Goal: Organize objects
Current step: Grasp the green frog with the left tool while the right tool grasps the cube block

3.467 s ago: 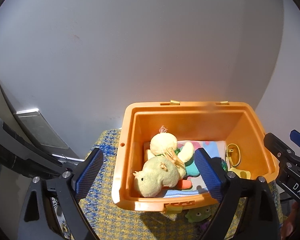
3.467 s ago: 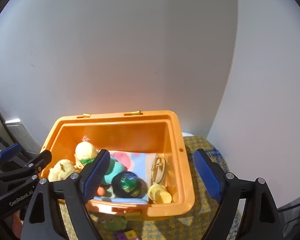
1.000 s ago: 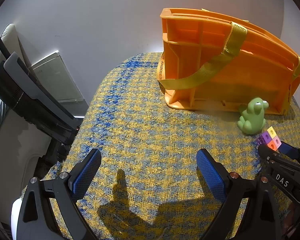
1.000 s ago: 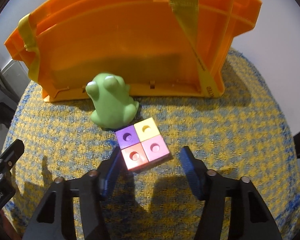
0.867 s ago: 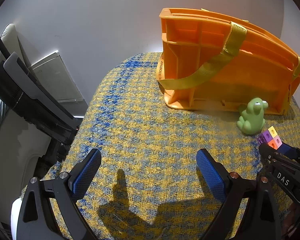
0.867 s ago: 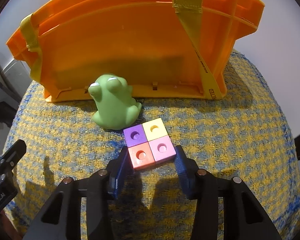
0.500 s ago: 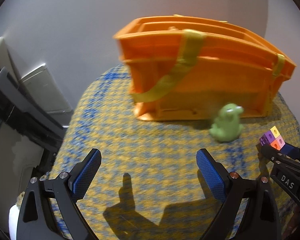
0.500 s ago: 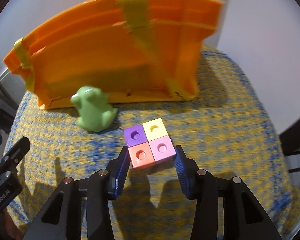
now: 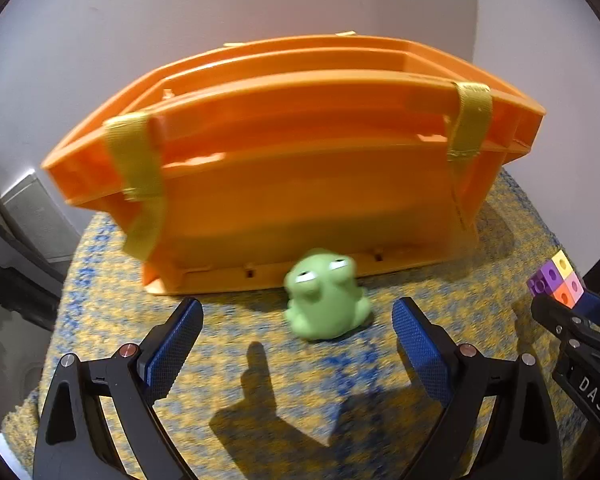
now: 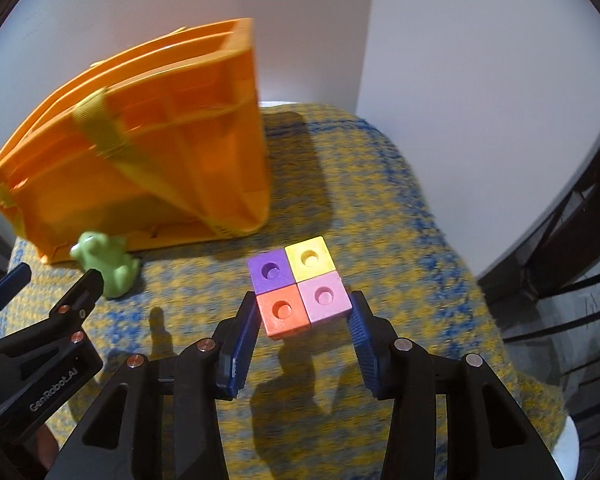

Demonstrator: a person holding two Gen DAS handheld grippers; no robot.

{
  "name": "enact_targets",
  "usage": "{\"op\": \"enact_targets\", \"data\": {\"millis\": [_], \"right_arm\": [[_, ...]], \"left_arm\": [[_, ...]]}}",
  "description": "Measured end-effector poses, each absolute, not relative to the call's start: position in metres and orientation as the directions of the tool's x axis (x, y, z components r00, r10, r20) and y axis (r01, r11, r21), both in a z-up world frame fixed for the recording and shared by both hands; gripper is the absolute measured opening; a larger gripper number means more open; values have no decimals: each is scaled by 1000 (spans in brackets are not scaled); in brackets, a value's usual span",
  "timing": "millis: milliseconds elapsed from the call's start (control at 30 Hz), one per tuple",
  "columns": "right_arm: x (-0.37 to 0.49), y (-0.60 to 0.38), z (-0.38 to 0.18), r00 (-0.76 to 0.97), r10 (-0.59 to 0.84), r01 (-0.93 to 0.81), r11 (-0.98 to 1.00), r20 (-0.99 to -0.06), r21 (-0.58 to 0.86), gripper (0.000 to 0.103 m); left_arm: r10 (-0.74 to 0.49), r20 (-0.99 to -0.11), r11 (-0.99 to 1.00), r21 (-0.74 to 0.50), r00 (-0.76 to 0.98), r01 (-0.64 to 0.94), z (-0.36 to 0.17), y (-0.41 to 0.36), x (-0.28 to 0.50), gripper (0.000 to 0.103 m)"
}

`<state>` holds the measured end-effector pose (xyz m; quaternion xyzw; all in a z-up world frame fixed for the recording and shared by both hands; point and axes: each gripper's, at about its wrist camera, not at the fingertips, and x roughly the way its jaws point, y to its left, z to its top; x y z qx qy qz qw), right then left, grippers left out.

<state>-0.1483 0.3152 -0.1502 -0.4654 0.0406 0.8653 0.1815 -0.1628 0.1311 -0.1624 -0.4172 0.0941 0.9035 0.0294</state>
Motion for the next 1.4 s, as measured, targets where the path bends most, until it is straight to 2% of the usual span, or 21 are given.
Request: {"op": "enact_targets", "data": {"millis": [300,400,467,500,900,1400], "right_arm": [[-144,324,-158,-493,277,-369,-925,-825,-91,45],[-145,324,-157,-491,274,-369,-925,-827,-88,45],[-145,324,-156,-488,275,-369,-925,-828,-90,45],[-146,325,-157,-487,274,-368,-925,-829,-90,45],[-144,315,-147,-497,277,-352,-931,-823,-100,45],[-136,277,-125,-549,263,-286,-951,-793,-117,45]], "left_arm": [[-12,-767,-982,129,-641,-136,-173,147,-176,94],[-2,-775,-984,114,-632,-136,-176,148,-180,77],[8,-792,-985,100,-610,-142,-181,148,-185,55],[12,-801,-986,92,-599,-142,-183,147,-187,51],[16,-802,-989,75,-597,-128,-177,142,-182,50],[-34,-790,-993,94,-612,-66,-140,110,-153,50]]}}
